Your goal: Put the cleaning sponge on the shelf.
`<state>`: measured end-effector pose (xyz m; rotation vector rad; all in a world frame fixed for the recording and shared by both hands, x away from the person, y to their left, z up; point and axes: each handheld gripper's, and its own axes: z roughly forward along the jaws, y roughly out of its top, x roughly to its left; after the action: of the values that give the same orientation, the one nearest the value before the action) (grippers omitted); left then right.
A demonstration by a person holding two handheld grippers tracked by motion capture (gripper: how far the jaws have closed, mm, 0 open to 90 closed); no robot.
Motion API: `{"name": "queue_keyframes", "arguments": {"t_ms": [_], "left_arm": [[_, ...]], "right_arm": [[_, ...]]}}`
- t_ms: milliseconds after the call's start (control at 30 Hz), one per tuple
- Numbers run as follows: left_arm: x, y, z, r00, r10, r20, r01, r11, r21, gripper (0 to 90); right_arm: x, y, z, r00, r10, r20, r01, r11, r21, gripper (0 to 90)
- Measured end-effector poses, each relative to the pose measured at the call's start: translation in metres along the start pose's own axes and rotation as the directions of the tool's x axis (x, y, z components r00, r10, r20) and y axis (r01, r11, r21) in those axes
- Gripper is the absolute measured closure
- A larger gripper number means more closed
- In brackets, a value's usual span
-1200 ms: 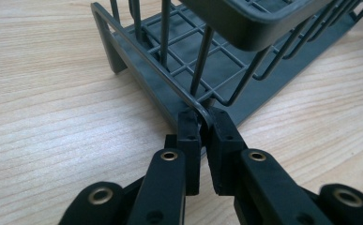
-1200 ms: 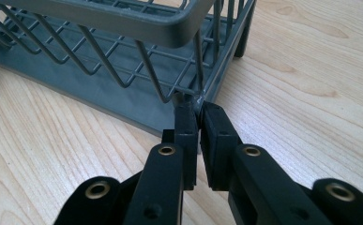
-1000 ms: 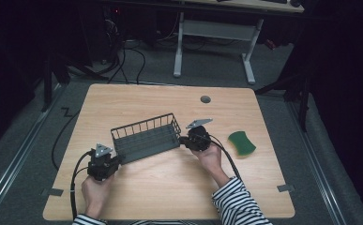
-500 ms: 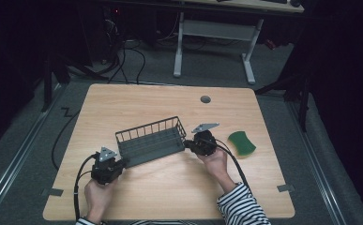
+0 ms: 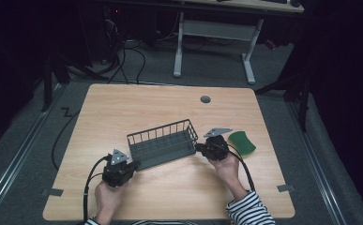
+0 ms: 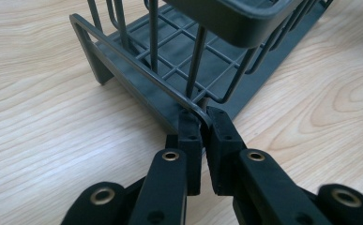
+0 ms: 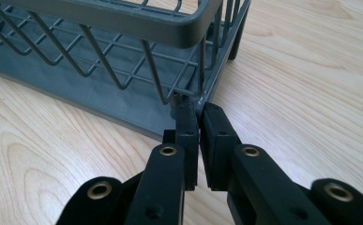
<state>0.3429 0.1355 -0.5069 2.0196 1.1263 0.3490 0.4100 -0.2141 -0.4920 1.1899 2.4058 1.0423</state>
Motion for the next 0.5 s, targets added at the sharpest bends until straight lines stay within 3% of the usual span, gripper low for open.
{"name": "queue_keyframes", "arguments": {"t_ms": [300,500], "left_arm": [[-0.013,0.003,0.008,0.9993,0.029,0.022,-0.029,0.9996,-0.001,85.1],[-0.020,0.006,0.013,0.9980,0.049,0.040,-0.049,0.9988,0.003,85.0]], "right_arm": [[-0.009,-0.008,-0.014,0.9996,0.017,0.024,-0.017,1.000,-0.012,86.7],[-0.016,-0.020,-0.021,0.9977,0.063,0.024,-0.062,0.998,-0.032,86.8]]}}
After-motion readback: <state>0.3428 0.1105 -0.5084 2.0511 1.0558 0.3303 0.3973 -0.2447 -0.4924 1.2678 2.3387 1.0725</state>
